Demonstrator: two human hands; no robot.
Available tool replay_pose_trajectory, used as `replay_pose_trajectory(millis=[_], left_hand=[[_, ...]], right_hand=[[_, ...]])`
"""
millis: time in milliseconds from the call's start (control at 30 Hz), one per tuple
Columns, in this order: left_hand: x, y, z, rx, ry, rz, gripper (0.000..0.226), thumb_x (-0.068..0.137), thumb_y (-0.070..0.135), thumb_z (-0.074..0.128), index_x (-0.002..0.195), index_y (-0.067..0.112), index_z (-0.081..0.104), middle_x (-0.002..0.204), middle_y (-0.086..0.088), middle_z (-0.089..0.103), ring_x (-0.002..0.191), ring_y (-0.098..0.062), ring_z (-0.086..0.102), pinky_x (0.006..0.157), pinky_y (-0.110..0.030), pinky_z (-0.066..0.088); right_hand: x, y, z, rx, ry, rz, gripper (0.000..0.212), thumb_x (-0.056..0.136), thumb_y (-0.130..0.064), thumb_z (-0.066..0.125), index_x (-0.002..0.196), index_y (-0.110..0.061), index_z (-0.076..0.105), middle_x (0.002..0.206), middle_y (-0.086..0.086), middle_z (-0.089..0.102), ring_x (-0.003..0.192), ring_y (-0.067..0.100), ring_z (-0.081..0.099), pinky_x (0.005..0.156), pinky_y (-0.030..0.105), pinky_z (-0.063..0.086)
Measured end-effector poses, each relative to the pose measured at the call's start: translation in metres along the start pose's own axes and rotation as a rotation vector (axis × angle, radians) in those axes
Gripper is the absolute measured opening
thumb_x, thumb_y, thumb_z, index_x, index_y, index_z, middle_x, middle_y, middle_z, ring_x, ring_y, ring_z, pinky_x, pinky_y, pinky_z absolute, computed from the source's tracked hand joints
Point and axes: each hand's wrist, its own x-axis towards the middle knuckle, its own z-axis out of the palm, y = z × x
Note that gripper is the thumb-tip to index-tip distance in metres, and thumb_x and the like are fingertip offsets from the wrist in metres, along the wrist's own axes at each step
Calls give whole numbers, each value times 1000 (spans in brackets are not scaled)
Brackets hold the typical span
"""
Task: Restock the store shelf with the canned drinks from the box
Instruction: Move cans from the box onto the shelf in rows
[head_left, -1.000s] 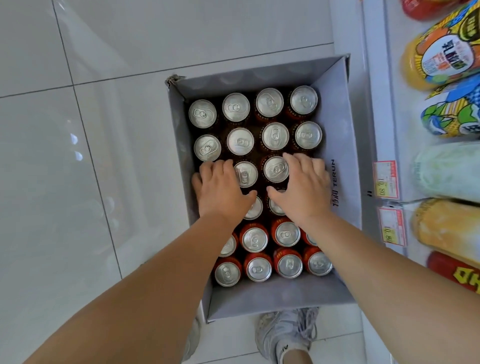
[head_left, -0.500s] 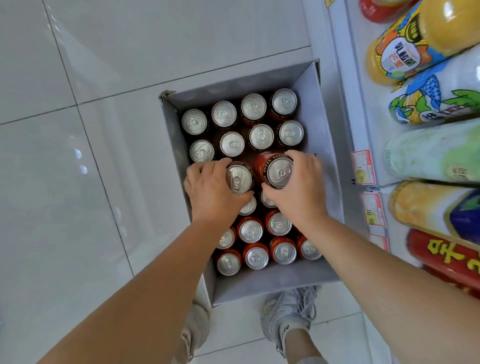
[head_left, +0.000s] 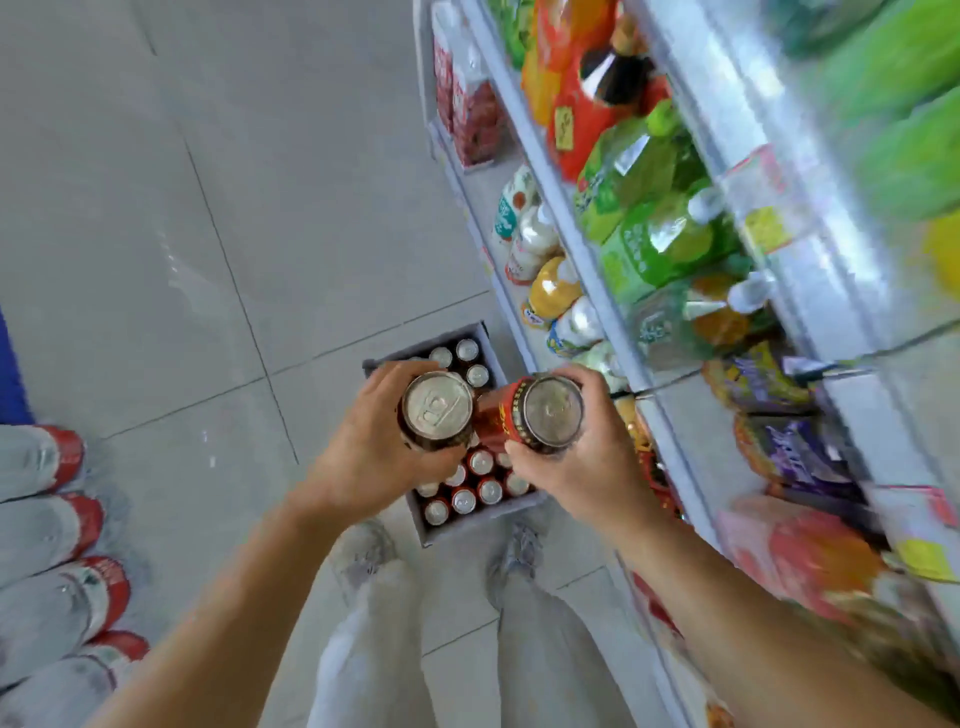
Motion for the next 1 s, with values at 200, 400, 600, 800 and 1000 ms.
replay_pose_trajectory(millis=[200, 400, 600, 800, 1000], left_hand=[[-48, 125, -60, -41, -20, 232, 71, 60, 37, 88, 118, 48, 51, 112, 28, 58, 112, -6, 56, 99, -37, 47], [-63, 206, -97, -16, -226, 455, 70, 56, 36, 91, 112, 53, 55, 114, 17, 64, 107, 4, 58, 97, -27, 46], [-86, 277, -95, -45, -464, 697, 68, 54, 48, 80, 116, 49, 52, 113, 22, 63, 106, 2, 60, 92, -25, 48], [-107, 355, -73, -117, -458, 881, 57, 54, 49, 75, 106, 43, 53, 101, 19, 67, 96, 0, 63, 82, -15, 47], [-117, 422, -27, -302, -379, 915, 53, 64, 30, 86, 111, 29, 61, 100, 11, 69, 92, -3, 64, 78, -14, 49]], right_hand=[[-79, -121, -81, 95, 164, -74, 61, 62, -26, 79, 113, -34, 47, 105, -23, 59, 102, -3, 58, 82, 8, 42], [-152, -182, -109, 242, 476, -73, 58, 69, -18, 82, 115, -33, 50, 107, -25, 61, 102, -10, 57, 82, 5, 41], [-211, -206, -127, 319, 789, -85, 61, 75, -13, 79, 116, -44, 47, 106, -27, 60, 104, -5, 58, 84, 14, 46], [-246, -223, -184, 314, 1054, -160, 61, 57, -37, 81, 108, -48, 50, 107, -16, 67, 101, 13, 66, 89, 48, 53], [-260, -222, -271, 160, 1208, -229, 57, 71, -12, 81, 108, -42, 49, 99, -24, 64, 93, -8, 61, 83, 15, 48]])
